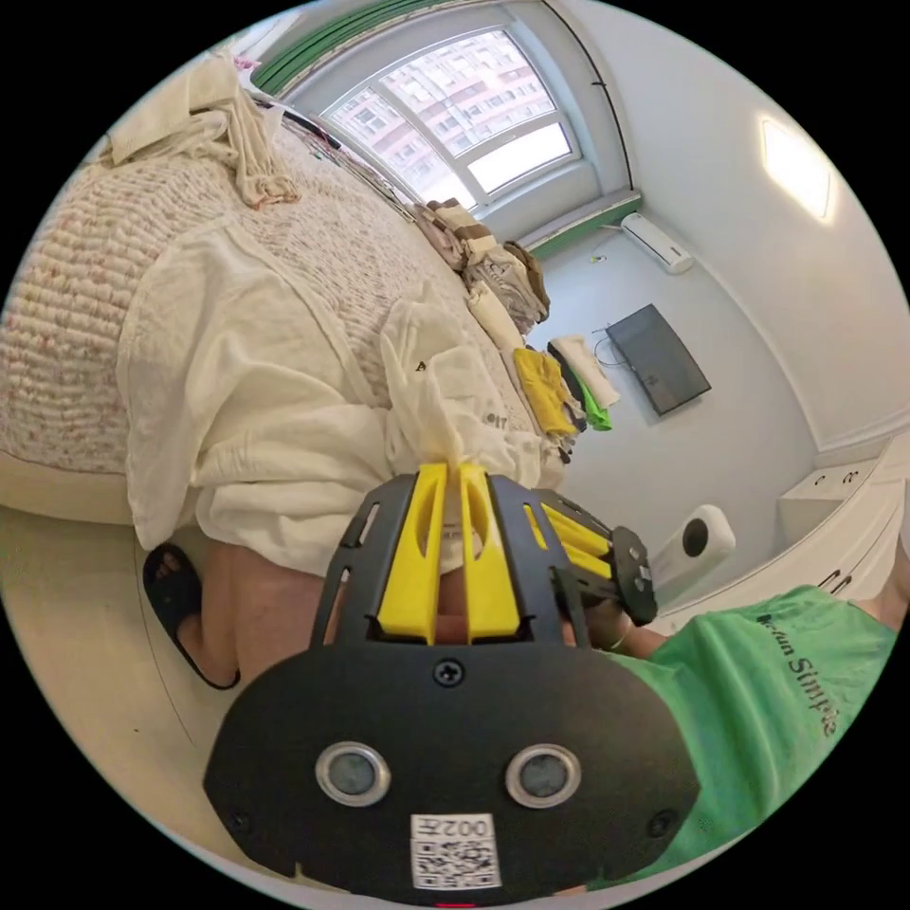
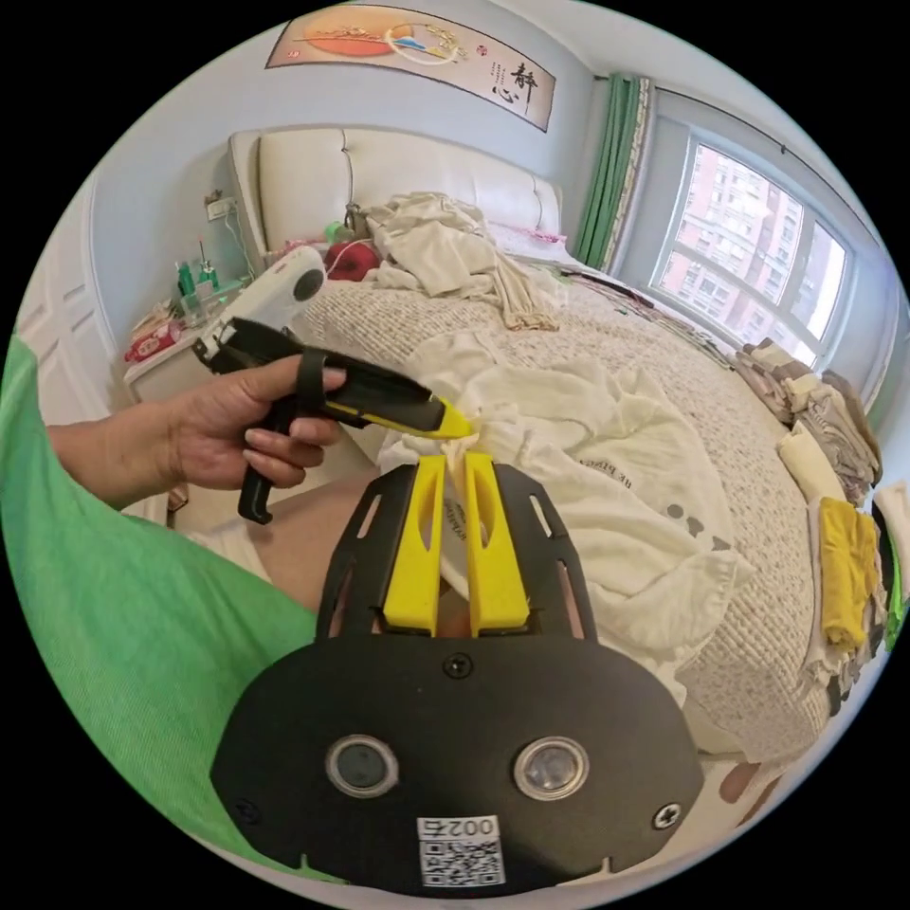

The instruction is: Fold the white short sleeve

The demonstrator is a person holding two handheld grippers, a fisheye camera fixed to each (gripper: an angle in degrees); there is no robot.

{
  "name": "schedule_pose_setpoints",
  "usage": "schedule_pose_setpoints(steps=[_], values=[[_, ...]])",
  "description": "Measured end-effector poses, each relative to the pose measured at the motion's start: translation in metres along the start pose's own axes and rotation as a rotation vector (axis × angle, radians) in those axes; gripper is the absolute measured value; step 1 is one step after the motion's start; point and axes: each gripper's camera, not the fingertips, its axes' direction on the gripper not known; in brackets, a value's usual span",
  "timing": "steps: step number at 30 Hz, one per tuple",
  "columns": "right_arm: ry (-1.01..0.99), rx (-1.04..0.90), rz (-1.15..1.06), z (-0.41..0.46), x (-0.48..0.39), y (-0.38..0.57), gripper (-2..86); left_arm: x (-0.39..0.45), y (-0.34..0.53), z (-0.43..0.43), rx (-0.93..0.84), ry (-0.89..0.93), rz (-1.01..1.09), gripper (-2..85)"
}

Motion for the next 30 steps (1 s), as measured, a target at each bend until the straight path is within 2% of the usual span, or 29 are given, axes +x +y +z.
schedule_pose_setpoints(steps=[4,6,9,11,14,17,19,21,25,28,30], values=[[-0.019,0.215,0.085,-0.047,0.037,-0.003,4.8,0.008,0.006,-0.006,-0.054,-0.087,0.062,-1.6],[0.183,0.258,0.125,-0.051,0.064,-0.009,5.6,0.014,0.008,-0.005,-0.1,-0.076,0.114,-1.6],[0.36,0.092,0.137,-0.02,0.108,-0.028,8.3,0.028,0.01,0.01,-0.261,0.003,0.208,-1.6],[0.379,0.035,0.171,-0.002,0.136,-0.035,9.1,0.036,0.014,0.023,-0.366,-0.002,0.242,-1.6],[0.362,-0.106,0.255,0.039,0.18,-0.04,9.6,0.037,0.019,0.029,-0.383,-0.066,0.232,-1.6],[0.291,-0.284,0.343,0.078,0.208,-0.034,6.0,0.031,0.022,0.024,-0.352,-0.048,0.171,-1.6],[0.253,-0.211,0.365,0.069,0.204,-0.032,3.2,0.025,0.023,0.017,-0.317,-0.061,0.13,-1.6],[0.264,-0.093,0.29,0.043,0.18,-0.03,1.3,0.018,0.023,0.007,-0.267,-0.104,0.086,-1.6],[0.255,-0.034,0.116,0.015,0.134,-0.017,0.3,0.003,0.024,-0.018,-0.12,-0.194,-0.013,-1.6],[0.167,-0.071,-0.028,0.008,0.099,0.004,0.0,0.003,0.022,-0.028,-0.045,-0.279,-0.026,-1.6],[0.002,-0.237,-0.11,0.023,0.08,0.021,-0.3,0.01,0.02,-0.032,0.005,-0.348,0.001,-1.6]])
